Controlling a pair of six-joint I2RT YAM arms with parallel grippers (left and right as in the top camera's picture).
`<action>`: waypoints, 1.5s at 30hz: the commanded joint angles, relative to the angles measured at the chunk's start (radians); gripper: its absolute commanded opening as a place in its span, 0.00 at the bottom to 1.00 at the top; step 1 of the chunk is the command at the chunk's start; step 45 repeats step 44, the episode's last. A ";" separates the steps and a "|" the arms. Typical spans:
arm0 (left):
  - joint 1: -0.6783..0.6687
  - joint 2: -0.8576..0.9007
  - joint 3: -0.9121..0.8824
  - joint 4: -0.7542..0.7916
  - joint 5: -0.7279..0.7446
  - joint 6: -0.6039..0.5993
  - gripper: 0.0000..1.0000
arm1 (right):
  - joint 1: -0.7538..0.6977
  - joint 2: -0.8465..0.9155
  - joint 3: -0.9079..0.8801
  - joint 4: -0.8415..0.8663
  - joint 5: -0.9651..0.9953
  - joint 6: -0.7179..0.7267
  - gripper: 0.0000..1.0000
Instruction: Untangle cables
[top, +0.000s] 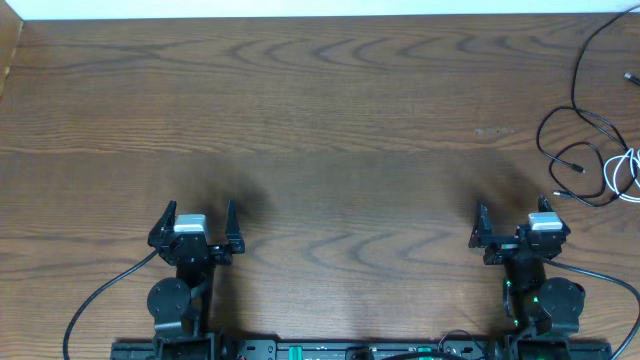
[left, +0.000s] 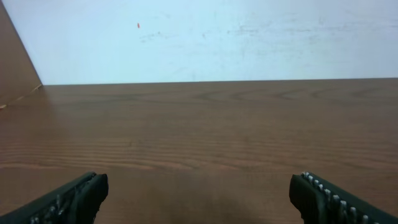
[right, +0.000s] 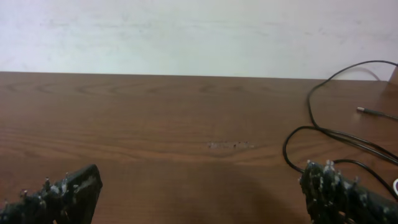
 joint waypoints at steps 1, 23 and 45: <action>0.004 -0.003 -0.016 -0.037 0.002 -0.009 0.98 | 0.010 -0.003 -0.002 -0.004 0.004 0.003 0.99; 0.004 0.021 -0.016 -0.037 0.002 -0.009 0.98 | 0.010 -0.003 -0.002 -0.004 0.004 0.003 0.99; 0.004 0.021 -0.016 -0.037 0.002 -0.009 0.98 | 0.010 -0.003 -0.002 -0.004 0.004 0.003 0.99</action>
